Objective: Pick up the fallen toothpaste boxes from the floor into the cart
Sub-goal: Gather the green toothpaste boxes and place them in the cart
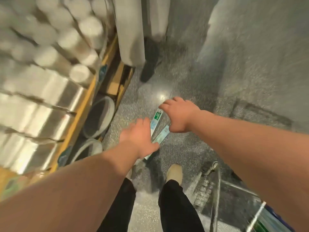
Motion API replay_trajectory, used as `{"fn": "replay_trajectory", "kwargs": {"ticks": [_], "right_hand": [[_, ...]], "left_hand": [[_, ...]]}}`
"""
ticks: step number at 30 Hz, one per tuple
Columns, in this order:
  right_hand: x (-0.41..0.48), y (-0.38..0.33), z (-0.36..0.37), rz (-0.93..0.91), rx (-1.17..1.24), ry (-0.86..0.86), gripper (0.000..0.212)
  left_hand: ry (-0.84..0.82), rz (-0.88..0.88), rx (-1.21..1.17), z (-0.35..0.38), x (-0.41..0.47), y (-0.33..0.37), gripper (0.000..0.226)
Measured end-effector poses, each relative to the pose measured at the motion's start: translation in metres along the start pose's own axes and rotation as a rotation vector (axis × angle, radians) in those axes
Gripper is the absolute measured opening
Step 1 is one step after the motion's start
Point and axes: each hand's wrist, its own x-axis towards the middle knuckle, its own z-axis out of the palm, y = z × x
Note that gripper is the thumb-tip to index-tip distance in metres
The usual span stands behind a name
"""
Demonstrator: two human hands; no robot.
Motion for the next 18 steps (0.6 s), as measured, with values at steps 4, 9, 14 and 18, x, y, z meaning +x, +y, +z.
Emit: {"fn": "replay_trajectory", "kwargs": {"ticks": [4,9,14,18], "right_hand": [[0.096,0.012,0.092,-0.052,-0.048,-0.077,0.098],[0.205,0.019,0.208,-0.034,-0.026,-0.157,0.105],[0.27,0.024,0.276,-0.016,-0.057,-0.152,0.101],[0.296,0.034,0.305,0.032,-0.071,-0.163,0.091]], "left_hand": [[-0.052,-0.067,0.0,0.096,0.078,-0.016,0.109],[-0.088,-0.059,0.024,0.216,0.174,-0.048,0.128],[-0.143,-0.066,0.061,0.293,0.226,-0.07,0.142],[-0.103,-0.017,0.066,0.328,0.239,-0.074,0.145]]}}
